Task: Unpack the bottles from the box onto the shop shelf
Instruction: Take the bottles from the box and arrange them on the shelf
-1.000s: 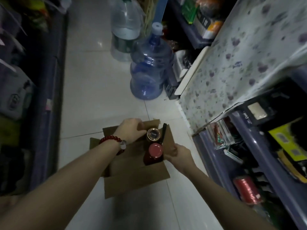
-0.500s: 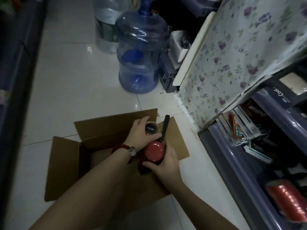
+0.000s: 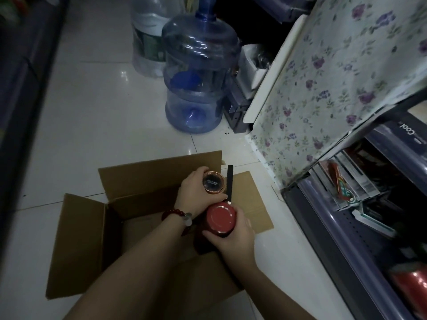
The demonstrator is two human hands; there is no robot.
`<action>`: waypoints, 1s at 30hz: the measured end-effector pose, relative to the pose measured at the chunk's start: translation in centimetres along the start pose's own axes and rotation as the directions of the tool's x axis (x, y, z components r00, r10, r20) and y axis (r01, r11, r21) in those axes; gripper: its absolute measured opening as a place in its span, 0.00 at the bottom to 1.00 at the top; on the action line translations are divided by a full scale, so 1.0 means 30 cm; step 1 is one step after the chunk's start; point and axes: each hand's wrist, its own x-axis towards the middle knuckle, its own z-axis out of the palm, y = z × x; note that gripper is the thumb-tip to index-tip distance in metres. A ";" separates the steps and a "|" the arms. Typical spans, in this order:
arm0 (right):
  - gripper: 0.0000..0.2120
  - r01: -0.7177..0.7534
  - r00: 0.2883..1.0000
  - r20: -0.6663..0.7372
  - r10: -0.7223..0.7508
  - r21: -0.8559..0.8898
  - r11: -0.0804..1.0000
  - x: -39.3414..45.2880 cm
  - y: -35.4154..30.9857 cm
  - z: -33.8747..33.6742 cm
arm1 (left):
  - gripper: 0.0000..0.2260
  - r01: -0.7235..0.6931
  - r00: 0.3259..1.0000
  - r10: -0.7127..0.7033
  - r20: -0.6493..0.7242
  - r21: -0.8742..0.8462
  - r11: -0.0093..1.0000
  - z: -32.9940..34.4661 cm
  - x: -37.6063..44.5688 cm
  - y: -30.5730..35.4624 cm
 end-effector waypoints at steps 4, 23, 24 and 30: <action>0.42 -0.012 1.000 -0.001 0.012 0.057 0.998 -0.004 0.002 -0.008 | 0.32 -0.005 1.000 0.005 -0.009 0.001 1.000 -0.027 -0.016 -0.010; 0.36 0.037 0.999 -0.002 -0.037 0.216 0.976 -0.029 -0.735 -0.669 | 0.19 0.071 0.987 -0.068 -0.143 0.020 0.997 -0.710 -0.233 0.698; 0.36 0.042 0.999 -0.005 -0.042 0.222 0.974 -0.035 -0.798 -0.726 | 0.19 0.067 0.989 -0.063 -0.137 0.025 0.997 -0.757 -0.243 0.774; 0.30 0.096 0.995 -0.049 -0.087 0.255 0.962 -0.061 -1.183 -1.098 | 0.16 0.002 0.992 0.001 -0.123 0.024 1.000 -1.052 -0.278 1.278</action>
